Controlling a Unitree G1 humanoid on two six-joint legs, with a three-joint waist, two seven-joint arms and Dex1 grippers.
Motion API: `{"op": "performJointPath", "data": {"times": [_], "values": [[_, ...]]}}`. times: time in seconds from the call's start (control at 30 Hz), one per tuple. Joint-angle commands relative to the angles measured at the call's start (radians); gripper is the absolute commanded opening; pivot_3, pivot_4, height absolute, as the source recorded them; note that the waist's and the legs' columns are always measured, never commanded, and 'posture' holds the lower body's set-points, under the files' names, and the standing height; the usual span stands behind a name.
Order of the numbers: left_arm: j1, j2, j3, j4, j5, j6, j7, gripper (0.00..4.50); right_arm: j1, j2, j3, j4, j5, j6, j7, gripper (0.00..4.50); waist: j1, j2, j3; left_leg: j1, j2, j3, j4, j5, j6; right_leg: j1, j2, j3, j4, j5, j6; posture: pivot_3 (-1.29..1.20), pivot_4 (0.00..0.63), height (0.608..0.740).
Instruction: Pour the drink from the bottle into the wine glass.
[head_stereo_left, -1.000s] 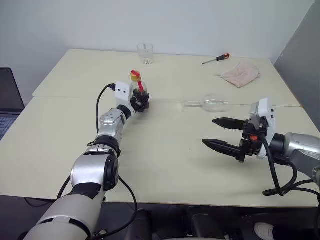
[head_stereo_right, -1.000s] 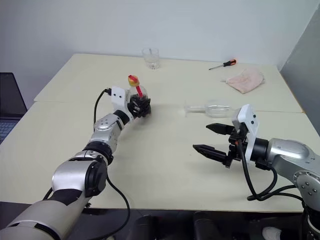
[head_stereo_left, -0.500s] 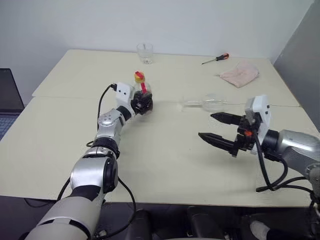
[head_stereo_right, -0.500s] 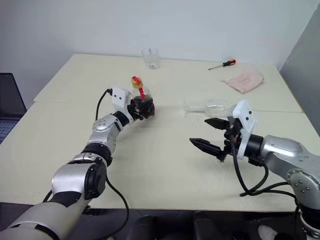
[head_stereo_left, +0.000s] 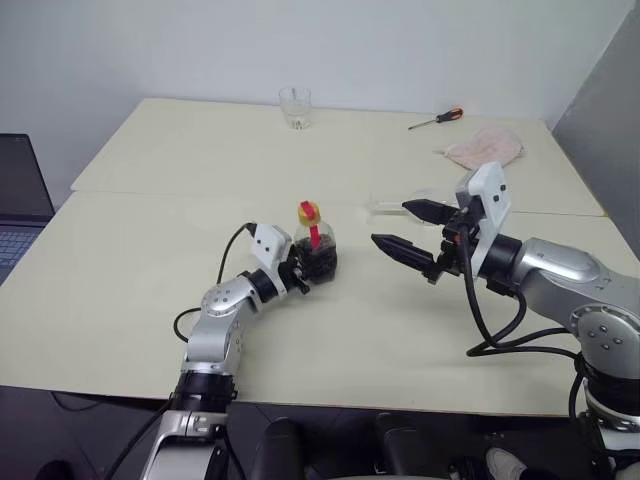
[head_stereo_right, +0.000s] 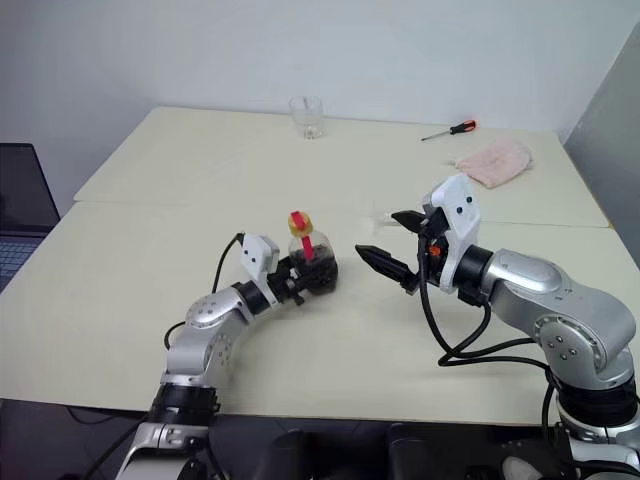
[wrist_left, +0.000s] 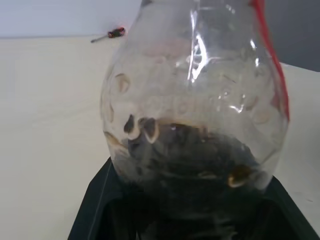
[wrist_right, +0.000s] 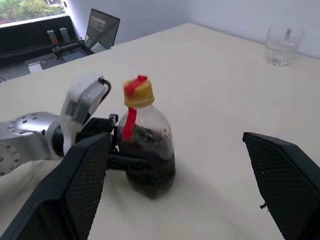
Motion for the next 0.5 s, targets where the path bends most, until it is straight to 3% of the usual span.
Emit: {"op": "performJointPath", "data": {"times": [0.03,0.3,0.5], "values": [[-0.008,0.019,-0.040,-0.127,0.009,0.038,0.027,1.72,-0.041,-0.007,0.005,-0.022,0.021,0.030,0.005,4.50,-0.001,0.000,0.000,0.000,0.000,0.000,0.000,0.000,0.000,0.000,0.000,0.000,0.000,0.000,0.000,0.00,0.150,0.740],[0.057,0.089,-0.129,-0.169,0.087,-0.021,0.035,1.66,-0.081,0.043,0.092,-0.015,-0.035,0.050,-0.020,4.50,-0.004,0.000,0.000,0.000,0.000,0.000,-0.001,0.000,0.000,-0.001,0.001,0.001,0.000,0.000,0.000,0.00,0.150,0.740],[0.042,0.063,-0.141,-0.147,0.095,-0.063,0.069,1.58,-0.082,0.088,0.143,-0.007,-0.094,0.059,-0.043,4.50,-0.002,0.000,0.000,0.000,0.000,0.000,0.000,0.000,0.000,-0.001,0.000,0.001,0.000,0.000,0.000,0.00,0.150,0.740]]}}
